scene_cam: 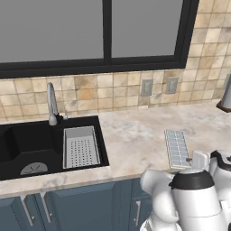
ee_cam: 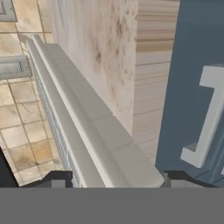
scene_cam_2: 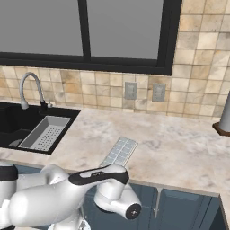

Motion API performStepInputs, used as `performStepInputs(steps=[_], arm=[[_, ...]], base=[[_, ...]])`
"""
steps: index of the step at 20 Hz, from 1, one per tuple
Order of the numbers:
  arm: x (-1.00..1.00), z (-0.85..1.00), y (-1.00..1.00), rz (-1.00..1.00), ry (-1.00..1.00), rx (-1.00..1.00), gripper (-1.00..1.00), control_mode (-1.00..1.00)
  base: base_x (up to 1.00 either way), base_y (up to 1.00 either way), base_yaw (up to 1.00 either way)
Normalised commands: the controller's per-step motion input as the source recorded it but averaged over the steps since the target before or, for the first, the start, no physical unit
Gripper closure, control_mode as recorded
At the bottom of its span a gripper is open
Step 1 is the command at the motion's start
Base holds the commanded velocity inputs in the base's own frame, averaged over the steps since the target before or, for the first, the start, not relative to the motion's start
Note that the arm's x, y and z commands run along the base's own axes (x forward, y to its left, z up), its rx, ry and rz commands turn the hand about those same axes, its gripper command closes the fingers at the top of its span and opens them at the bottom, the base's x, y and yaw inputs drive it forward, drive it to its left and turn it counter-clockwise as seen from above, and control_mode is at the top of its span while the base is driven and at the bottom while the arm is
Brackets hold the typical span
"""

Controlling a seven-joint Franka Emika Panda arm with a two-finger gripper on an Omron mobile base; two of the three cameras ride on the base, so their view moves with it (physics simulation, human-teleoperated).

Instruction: The ice cube tray has been filled with water. Take the tray and place it in the freezer to make ice. Close the freezer door after placing the tray.

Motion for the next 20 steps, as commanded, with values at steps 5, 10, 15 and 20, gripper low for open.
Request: performStepInputs(steps=[5,10,15,20], arm=[[0.00,0.00,0.00,0.00,0.00,0.00,1.00,-1.00],[-0.03,0.02,0.00,0.00,0.00,0.00,1.00,-1.00],[-0.20,0.18,0.00,0.00,0.00,0.00,1.00,-1.00],[-0.27,0.27,0.00,0.00,0.00,0.00,1.00,-1.00]], base=[[0.00,0.00,0.00],[0.00,0.00,0.00],[0.00,0.00,0.00],[0.00,0.00,0.00]])
